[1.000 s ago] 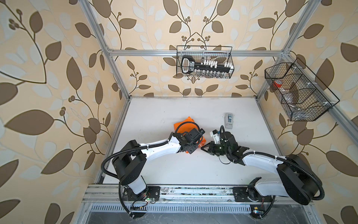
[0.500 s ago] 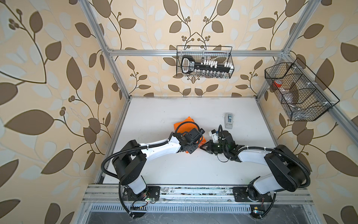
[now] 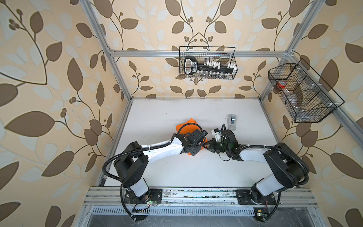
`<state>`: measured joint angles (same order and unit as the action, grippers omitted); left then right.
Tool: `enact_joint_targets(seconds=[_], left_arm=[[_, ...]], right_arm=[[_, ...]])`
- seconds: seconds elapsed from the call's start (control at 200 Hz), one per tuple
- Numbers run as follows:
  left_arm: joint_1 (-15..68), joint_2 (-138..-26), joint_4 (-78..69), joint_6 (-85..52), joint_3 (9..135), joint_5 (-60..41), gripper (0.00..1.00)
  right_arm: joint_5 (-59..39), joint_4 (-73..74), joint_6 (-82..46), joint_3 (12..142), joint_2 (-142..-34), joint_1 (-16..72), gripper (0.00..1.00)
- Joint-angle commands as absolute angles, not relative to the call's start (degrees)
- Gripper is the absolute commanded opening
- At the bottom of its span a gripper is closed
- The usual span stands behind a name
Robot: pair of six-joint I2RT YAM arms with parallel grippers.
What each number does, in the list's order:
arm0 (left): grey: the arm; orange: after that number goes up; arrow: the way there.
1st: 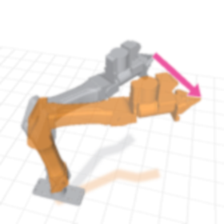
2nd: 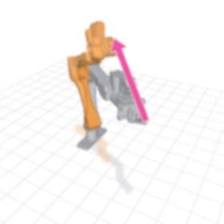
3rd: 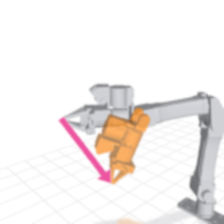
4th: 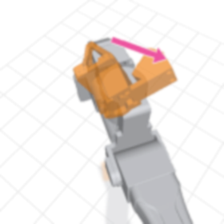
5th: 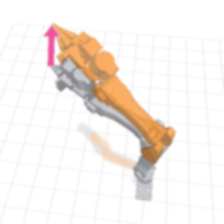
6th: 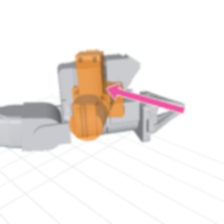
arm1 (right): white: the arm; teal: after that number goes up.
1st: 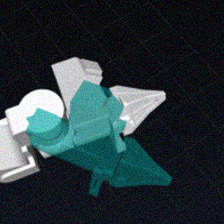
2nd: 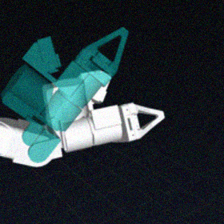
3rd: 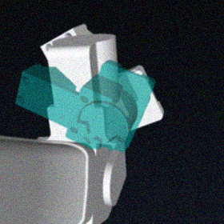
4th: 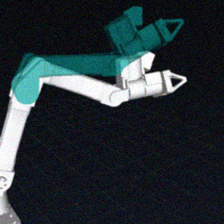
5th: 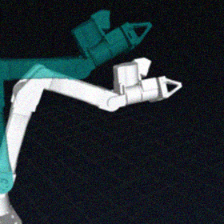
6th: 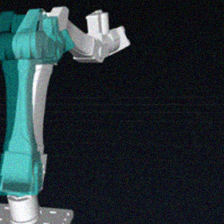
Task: Wrap the gift box in paper
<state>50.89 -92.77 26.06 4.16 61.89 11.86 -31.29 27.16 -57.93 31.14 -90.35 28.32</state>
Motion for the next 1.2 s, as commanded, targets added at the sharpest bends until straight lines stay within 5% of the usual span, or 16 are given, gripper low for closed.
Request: enact_joint_targets(seconds=[0.0, 0.19, 0.735, 1.194], left_arm=[[50.2, -91.3, 34.3, 3.3, 62.4, 7.6, 0.49], [50.2, -88.0, 36.6, 3.9, 63.9, 8.1, 0.6], [50.2, -89.1, 36.7, 5.8, 71.4, 7.9, 0.62], [45.6, -100.0, 35.5, 4.5, 79.3, -2.6, 0.52]], right_arm=[[-31.7, 29.4, -58.9, 33.0, -91.5, 28.0, 0.0], [-31.8, 29.6, -58.9, 33.3, -92.1, 27.8, 0.0], [-32.4, 30.1, -58.9, 34.3, -93.5, 26.2, 0.0], [-33.5, 32.2, -60.0, 35.4, -95.7, 24.5, 0.0]])
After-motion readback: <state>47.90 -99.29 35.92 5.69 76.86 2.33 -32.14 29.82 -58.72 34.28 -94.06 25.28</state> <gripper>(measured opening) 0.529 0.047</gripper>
